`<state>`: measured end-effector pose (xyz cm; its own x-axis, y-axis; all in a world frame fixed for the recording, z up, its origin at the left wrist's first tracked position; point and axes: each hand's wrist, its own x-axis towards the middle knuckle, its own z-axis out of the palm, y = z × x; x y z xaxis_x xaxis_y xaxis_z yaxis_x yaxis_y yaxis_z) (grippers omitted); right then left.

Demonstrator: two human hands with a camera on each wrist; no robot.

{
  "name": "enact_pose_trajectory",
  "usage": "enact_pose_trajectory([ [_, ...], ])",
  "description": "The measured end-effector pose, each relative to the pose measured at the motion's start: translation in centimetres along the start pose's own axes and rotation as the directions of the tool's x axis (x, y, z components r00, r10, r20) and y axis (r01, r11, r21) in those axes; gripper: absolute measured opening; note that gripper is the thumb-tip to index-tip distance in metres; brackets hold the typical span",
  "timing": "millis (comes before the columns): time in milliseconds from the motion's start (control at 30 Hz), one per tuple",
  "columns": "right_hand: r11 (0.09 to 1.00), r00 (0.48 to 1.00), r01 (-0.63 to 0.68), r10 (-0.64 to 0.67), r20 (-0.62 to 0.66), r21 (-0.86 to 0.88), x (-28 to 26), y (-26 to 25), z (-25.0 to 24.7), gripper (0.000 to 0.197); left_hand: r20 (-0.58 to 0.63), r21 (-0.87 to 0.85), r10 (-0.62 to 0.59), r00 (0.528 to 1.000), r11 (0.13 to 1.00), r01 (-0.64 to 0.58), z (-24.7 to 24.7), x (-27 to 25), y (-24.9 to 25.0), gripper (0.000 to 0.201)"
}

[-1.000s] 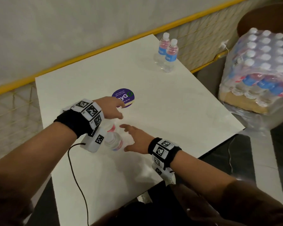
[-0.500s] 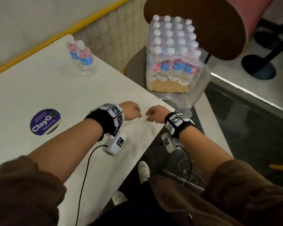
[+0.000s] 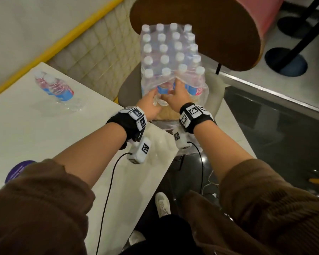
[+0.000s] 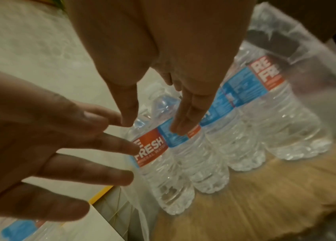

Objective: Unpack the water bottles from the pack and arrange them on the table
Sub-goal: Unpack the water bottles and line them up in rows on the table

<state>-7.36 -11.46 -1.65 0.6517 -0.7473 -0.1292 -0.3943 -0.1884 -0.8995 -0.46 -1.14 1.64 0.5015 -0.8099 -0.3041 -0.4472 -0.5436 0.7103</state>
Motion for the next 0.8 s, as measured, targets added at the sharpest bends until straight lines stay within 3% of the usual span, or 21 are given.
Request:
enact_pose_trajectory([
  [67,1.0,0.999,-0.03,0.03,0.041,-0.001,0.7,-0.7,0.3,0.035,-0.01,-0.015,-0.042,0.999,0.999,0.042,0.0,0.7,-0.8,0.058],
  [200,0.986,0.999,-0.032,0.034,0.009,-0.165,1.8,-1.1,0.2,0.031,-0.036,-0.053,-0.055,0.998,0.997,0.053,-0.1,1.3,-1.6,0.066],
  [300,0.96,0.994,0.107,-0.099,0.044,-0.258,0.1,0.2,-0.1,0.033,-0.013,-0.136,-0.044,0.999,0.99,0.042,0.3,1.8,-1.4,0.071],
  [433,0.946,0.957,0.289,-0.281,0.077,-0.143,-2.2,1.1,-0.4,0.038,0.031,-0.155,0.026,0.999,0.988,-0.021,1.6,1.9,-1.5,0.093],
  [500,0.967,0.962,0.249,-0.242,0.123,-0.045,-2.5,0.8,-1.4,0.037,0.064,-0.125,0.019,0.998,0.992,-0.011,1.8,2.2,-1.8,0.089],
  [567,0.98,0.962,0.115,-0.151,0.226,0.164,-2.4,0.5,-2.7,0.041,0.058,-0.074,-0.016,0.998,0.997,0.021,1.6,2.3,-2.2,0.085],
  [633,0.97,0.968,-0.009,-0.052,0.245,0.242,-1.6,0.5,-3.7,0.041,0.038,-0.027,-0.03,0.999,0.999,0.031,1.2,2.2,-2.7,0.08],
  [733,0.998,0.999,-0.053,0.053,0.0,-0.027,-0.1,1.0,-4.8,0.014,-0.031,-0.033,-0.061,0.998,0.998,0.06,0.9,1.8,-3.3,0.072],
  [800,0.981,0.995,-0.085,0.093,0.038,-0.177,0.4,1.7,-4.9,0.018,-0.045,-0.054,-0.05,0.998,0.997,0.048,0.7,1.3,-3.5,0.068],
])
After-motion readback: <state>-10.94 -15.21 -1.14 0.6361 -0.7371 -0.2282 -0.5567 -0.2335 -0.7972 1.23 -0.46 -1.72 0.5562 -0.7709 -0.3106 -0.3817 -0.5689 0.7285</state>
